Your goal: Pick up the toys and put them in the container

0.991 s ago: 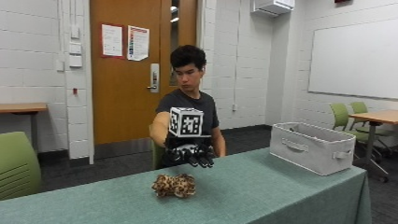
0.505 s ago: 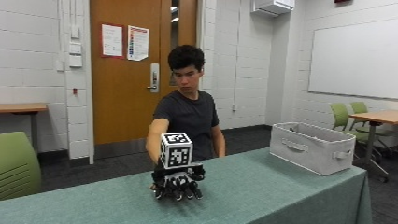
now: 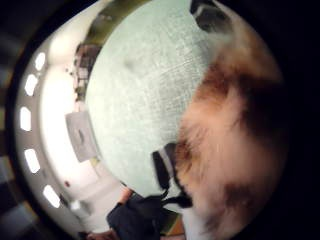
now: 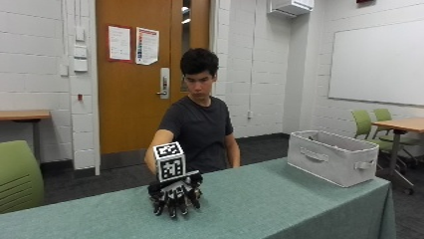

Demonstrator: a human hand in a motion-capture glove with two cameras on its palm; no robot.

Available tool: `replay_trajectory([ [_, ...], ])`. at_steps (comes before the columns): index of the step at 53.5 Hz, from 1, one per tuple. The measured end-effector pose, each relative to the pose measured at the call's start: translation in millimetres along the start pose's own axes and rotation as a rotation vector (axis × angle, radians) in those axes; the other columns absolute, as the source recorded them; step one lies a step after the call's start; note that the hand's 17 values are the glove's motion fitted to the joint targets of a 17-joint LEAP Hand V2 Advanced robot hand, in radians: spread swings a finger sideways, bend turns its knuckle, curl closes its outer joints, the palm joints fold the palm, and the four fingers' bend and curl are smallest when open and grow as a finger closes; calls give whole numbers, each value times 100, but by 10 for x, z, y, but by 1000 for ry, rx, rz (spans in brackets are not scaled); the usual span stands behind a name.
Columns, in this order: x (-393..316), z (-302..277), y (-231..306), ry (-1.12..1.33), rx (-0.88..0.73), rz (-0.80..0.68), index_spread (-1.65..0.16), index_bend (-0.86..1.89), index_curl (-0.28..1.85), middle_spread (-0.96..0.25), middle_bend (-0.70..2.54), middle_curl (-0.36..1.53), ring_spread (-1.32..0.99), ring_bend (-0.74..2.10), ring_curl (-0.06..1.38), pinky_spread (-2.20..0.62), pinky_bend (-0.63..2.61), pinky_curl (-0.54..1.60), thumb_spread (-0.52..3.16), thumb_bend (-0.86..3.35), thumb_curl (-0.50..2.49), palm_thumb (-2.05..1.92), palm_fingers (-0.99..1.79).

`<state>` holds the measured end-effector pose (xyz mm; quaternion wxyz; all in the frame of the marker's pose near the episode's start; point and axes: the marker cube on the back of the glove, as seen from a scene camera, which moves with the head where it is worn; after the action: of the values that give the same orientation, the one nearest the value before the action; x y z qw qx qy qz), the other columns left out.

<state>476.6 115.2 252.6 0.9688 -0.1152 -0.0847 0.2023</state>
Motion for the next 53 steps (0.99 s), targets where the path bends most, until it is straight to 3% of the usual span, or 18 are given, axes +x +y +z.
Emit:
replay_trajectory([
  [6, -30, -53, 67, -28, 47, -8, -39, 43, 44, -5, 16, 18, -7, 25, 19, 7, 94, 42, 112, 11, 24, 19, 13],
  [14, -68, -109, 186, 43, 120, -15, -39, 52, 49, -8, 20, 21, -16, 47, 24, 3, 83, 36, 129, 30, 35, 51, 42],
  [22, -110, -230, 242, 100, 213, -38, -39, 46, 51, -11, 33, 26, -25, 61, 28, -7, 77, 34, 132, 36, 42, 63, 60],
  [31, -255, -347, 254, 100, 142, -14, -39, 30, 50, -26, 51, 34, -39, 91, 36, -35, 76, 32, 112, 29, 51, 63, 119],
  [41, -594, -635, 257, 90, 163, -44, -37, 36, 60, -34, 73, 45, -41, 105, 45, -45, 79, 37, 90, 26, 63, 65, 129],
  [53, -1396, -1365, 326, 158, 224, -136, -35, 49, 72, -36, 85, 53, -41, 112, 49, -48, 86, 41, 72, 24, 75, 61, 124],
])
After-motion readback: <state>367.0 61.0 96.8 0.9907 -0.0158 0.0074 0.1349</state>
